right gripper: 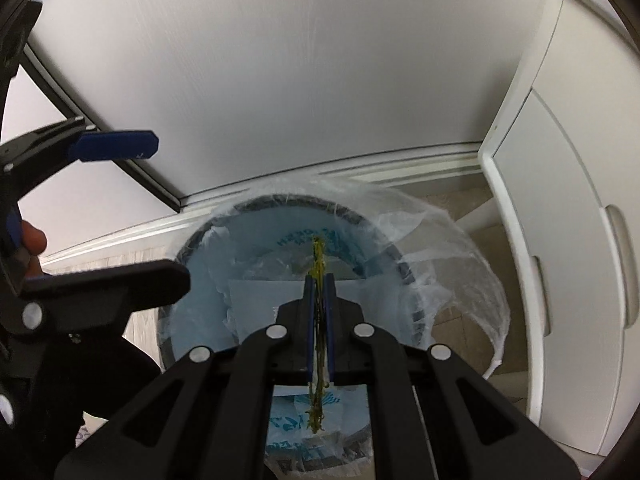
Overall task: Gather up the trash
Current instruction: 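Lower the wreath into the wastebasket and open the right gripper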
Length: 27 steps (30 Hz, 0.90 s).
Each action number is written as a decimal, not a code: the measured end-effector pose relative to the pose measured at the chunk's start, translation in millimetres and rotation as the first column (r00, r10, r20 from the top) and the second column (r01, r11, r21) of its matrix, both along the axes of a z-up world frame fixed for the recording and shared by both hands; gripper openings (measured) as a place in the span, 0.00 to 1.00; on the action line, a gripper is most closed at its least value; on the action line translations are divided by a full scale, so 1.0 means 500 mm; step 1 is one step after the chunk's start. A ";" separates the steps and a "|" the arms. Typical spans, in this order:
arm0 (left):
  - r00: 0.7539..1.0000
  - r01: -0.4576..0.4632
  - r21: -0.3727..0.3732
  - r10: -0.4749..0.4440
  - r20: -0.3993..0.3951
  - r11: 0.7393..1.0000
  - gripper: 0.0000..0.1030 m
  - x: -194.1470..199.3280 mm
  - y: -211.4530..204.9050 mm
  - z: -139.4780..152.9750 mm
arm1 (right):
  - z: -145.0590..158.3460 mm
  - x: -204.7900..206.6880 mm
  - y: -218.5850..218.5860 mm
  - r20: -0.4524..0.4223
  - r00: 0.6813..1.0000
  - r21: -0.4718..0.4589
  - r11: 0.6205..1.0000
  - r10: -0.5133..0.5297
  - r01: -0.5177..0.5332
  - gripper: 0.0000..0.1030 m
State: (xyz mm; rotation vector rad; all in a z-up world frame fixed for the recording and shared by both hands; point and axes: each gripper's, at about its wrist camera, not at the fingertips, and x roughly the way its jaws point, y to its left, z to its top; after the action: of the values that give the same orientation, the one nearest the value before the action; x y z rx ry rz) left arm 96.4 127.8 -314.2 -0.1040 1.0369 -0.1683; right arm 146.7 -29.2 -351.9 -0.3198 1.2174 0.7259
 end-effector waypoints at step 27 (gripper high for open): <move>0.991 -0.007 -0.035 0.003 -0.132 0.999 0.96 0.041 -0.012 -0.105 | -0.091 0.006 -0.023 -0.080 0.997 -0.022 1.000 -0.011 0.009 0.06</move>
State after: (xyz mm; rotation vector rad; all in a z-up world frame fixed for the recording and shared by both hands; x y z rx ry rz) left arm 116.7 121.7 -366.7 -0.1511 1.1654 -0.1768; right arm 149.8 -40.7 -397.3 -0.3046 1.3023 0.7235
